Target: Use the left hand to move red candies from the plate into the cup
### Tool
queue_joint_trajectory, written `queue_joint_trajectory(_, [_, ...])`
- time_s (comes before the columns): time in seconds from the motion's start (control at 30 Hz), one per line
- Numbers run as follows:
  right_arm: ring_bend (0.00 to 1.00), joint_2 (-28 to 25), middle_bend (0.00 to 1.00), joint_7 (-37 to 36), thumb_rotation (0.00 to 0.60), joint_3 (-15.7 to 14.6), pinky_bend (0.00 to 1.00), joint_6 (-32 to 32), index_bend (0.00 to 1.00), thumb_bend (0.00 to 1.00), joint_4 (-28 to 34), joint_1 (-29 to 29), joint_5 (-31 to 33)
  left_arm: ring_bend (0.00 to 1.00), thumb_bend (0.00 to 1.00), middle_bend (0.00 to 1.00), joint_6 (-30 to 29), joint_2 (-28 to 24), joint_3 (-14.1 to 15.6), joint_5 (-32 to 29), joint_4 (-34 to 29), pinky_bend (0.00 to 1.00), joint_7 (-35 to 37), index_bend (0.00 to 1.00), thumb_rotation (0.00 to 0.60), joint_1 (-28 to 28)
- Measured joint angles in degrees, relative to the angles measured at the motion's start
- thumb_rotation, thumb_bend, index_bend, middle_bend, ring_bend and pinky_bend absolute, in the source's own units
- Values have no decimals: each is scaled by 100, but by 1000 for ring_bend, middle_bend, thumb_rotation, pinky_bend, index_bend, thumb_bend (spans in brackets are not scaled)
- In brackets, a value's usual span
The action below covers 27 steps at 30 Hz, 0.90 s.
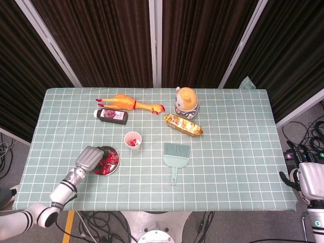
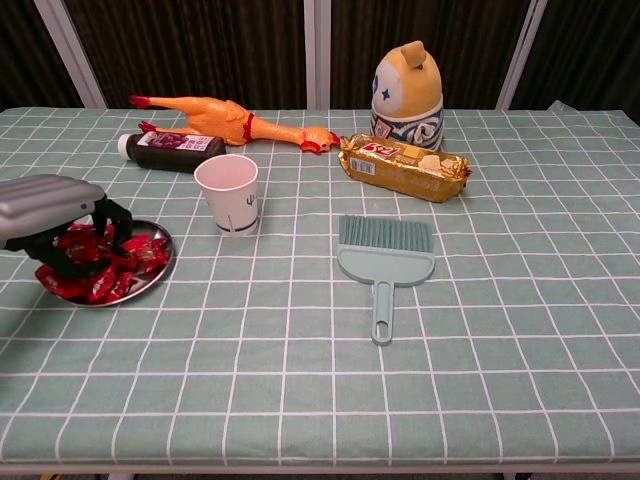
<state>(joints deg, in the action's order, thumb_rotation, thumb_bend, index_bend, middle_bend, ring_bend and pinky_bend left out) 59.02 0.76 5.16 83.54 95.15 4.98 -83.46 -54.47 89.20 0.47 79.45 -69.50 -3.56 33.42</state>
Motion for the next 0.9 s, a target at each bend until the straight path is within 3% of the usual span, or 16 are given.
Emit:
queue_joint_trajectory(0.47, [103, -1, 285, -85, 600, 4, 253, 30, 79, 191, -53, -11, -14, 679, 534, 700, -315, -93, -144, 370, 181, 1000, 533, 711, 600, 51])
queue_joint_trajectory(0.7, [103, 8, 285, -162, 600, 5, 253, 40, 79, 191, -118, -16, -21, 680, 532, 700, -401, -518, -368, 427, -420, 1000, 539, 709, 600, 197])
queue_joint_trajectory(0.9, [103, -33, 285, -195, 600, 45, 253, 72, 79, 191, -150, -11, -15, 680, 532, 700, -247, -868, -767, 427, -1061, 1000, 501, 709, 600, 625])
